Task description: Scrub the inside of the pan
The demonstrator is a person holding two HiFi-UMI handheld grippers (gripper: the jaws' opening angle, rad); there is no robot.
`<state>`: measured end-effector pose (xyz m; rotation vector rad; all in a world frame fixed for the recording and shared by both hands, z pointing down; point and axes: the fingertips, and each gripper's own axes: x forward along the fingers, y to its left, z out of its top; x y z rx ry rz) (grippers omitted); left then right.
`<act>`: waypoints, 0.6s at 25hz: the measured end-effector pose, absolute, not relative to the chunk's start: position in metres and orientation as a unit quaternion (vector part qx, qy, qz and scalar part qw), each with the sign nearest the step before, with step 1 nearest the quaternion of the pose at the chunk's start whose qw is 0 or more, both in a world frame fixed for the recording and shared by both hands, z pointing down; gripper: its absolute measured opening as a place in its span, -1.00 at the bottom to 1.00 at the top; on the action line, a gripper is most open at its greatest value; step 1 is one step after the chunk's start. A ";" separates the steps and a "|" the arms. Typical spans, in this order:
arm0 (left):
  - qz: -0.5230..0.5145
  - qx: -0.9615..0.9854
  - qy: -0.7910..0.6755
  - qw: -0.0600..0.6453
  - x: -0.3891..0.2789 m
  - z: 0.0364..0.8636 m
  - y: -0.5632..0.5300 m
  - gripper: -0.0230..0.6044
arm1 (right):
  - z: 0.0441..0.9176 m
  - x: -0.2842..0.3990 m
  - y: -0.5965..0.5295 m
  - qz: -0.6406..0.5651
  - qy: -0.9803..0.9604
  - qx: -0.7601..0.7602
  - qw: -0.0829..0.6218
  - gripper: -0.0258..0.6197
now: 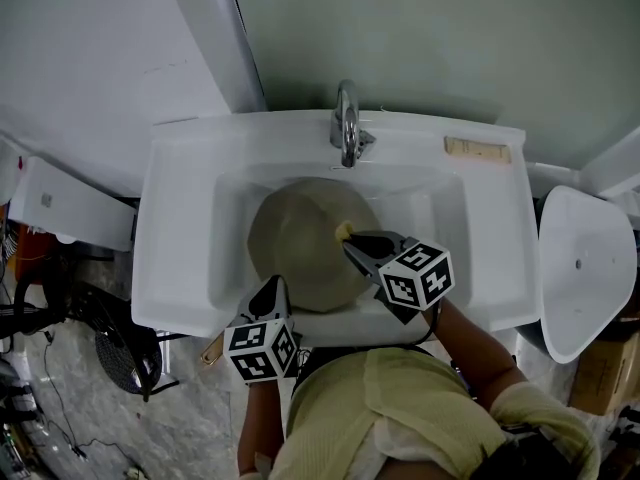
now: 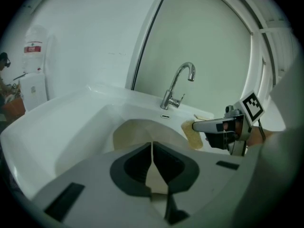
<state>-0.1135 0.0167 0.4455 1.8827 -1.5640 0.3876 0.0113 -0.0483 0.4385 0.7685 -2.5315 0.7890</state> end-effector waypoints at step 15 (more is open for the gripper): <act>0.159 0.721 -0.591 0.325 -0.112 0.446 0.018 -0.71 | 0.438 0.012 -0.046 0.285 -0.899 0.278 0.185 -0.76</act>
